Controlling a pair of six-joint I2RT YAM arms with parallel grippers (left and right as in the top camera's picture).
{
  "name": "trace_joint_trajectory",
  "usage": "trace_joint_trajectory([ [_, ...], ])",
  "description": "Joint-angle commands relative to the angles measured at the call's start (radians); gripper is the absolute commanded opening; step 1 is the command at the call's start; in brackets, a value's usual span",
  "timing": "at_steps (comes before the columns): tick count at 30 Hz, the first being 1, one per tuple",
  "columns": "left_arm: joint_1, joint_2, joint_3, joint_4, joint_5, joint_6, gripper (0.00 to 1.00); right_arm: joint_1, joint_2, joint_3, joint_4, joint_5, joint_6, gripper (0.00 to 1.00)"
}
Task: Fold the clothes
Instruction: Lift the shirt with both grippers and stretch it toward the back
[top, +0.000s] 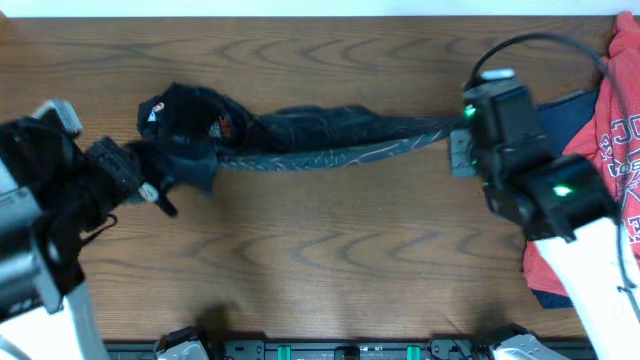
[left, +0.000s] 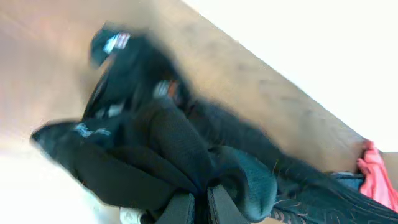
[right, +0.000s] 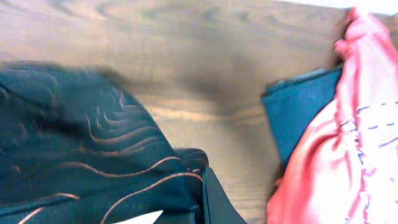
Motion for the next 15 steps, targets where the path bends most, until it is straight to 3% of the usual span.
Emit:
trace_joint_trajectory([
  [1, -0.042, 0.000, 0.139, -0.014, 0.008, 0.089, 0.06, -0.009, -0.009, 0.158, -0.061, 0.026, -0.018, 0.01],
  [9, -0.068, 0.009, 0.348, -0.012, 0.004, 0.141, 0.06, -0.009, -0.009, 0.504, -0.200, 0.035, -0.071, 0.01],
  [15, -0.068, 0.009, 0.418, 0.052, 0.002, 0.140, 0.06, -0.009, -0.009, 0.620, -0.183, 0.213, -0.085, 0.01],
])
